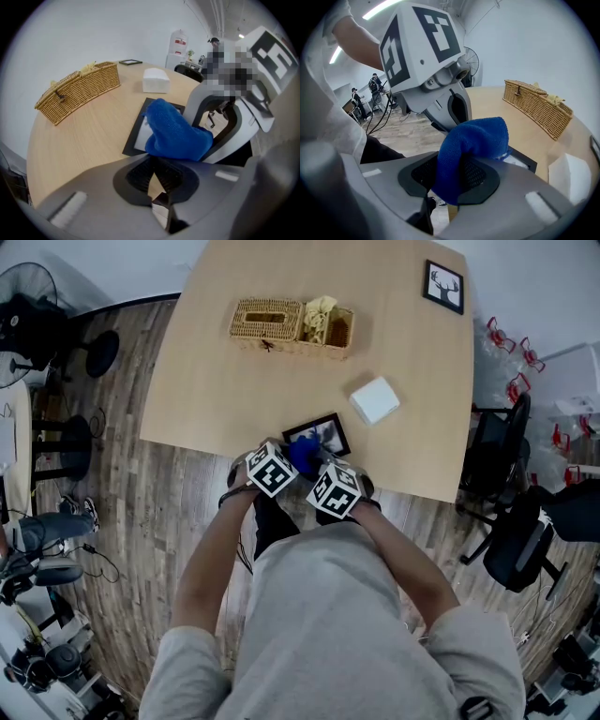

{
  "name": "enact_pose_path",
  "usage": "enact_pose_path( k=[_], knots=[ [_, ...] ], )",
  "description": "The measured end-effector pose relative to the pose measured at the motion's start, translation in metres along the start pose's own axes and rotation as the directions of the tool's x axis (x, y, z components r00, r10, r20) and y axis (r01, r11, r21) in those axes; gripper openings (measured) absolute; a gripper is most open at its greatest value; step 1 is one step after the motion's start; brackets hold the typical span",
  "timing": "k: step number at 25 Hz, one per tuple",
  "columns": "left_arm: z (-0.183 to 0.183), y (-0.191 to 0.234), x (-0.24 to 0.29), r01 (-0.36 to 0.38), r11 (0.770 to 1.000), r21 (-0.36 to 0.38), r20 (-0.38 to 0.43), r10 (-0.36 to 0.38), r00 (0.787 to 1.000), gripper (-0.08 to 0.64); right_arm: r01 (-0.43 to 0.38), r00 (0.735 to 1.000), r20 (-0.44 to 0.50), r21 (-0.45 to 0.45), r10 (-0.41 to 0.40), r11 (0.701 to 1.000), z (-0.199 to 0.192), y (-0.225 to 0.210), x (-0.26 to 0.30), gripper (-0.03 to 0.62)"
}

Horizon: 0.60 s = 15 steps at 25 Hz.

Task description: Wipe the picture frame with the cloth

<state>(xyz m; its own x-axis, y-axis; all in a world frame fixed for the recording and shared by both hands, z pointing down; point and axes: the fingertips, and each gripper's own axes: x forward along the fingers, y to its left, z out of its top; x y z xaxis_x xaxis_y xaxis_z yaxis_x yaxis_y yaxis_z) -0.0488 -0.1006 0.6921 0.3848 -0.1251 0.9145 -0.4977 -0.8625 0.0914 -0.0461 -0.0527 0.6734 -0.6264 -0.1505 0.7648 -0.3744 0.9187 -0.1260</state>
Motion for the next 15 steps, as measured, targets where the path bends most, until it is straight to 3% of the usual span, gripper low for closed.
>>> enact_pose_path(
  k=[15],
  knots=[
    [-0.001, 0.0, 0.0, -0.004, 1.0, -0.016, 0.014, 0.004, 1.0, 0.052, 0.052, 0.998, -0.03, 0.022, -0.051, 0.998, 0.0, -0.017, 0.008, 0.106]
  ],
)
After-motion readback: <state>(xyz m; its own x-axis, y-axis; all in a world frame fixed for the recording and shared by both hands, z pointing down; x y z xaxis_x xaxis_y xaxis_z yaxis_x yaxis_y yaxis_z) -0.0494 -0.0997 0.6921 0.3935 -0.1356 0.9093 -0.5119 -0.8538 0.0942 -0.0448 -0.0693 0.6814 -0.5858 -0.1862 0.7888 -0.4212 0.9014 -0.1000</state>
